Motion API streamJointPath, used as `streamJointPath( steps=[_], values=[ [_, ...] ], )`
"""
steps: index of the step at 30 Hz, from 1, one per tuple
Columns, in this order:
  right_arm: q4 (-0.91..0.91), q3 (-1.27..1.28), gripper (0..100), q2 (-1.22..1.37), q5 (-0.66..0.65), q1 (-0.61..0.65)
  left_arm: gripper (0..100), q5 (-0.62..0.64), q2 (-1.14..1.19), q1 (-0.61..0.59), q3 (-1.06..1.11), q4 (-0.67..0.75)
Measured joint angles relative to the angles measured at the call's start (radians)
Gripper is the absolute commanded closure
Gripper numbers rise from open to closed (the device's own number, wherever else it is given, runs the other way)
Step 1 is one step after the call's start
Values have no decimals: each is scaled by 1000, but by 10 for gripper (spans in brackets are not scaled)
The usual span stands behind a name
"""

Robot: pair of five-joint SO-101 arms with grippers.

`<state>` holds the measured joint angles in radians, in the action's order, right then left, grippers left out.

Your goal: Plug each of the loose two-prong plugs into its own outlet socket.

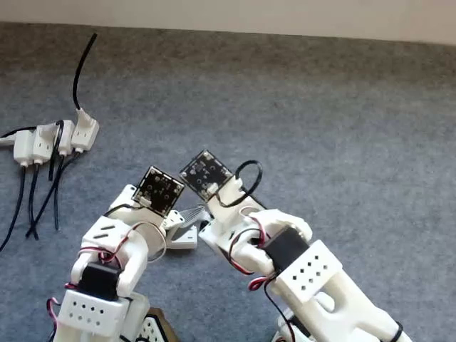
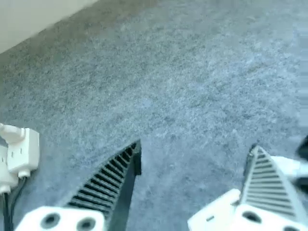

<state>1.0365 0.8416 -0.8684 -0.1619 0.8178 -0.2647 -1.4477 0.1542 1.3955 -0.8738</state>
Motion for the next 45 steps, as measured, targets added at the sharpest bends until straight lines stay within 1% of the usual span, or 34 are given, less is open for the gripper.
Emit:
streamJointPath(
  steps=[6, 13, 15, 17, 18, 21, 23, 28, 33, 37, 41, 45],
  values=[
    [29, -77, 994, 0, 0, -8, 655, 0, 8, -3, 6, -6],
    [51, -78, 994, 0, -6, -8, 655, 0, 3, -8, 6, -5],
    [81, -80, 994, -2, -29, -8, 655, -2, 6, -35, -8, -5],
    [117, -87, 994, -2, -41, -8, 655, 18, 25, -104, -81, -25],
    [133, -91, 994, -2, -43, -8, 655, 41, 41, -150, -141, -64],
    [161, -106, 994, 0, -48, -8, 655, 89, 180, -249, -374, -213],
    [180, -143, 994, 20, -48, -8, 655, 98, 321, -296, -551, -284],
    [229, -284, 994, 178, -61, -8, 655, 98, 796, -489, -1080, -448],
    [256, -442, 994, 385, -152, -8, 655, 91, 1358, -741, -1672, -643],
    [278, -551, 994, 528, -287, -8, 655, 17, 1777, -916, -2119, -804],
    [278, -635, 994, 657, -422, 6, 655, -44, 2104, -1028, -2475, -855],
    [278, -701, 994, 761, -480, 58, 655, -89, 2300, -1077, -2697, -862]
  ],
)
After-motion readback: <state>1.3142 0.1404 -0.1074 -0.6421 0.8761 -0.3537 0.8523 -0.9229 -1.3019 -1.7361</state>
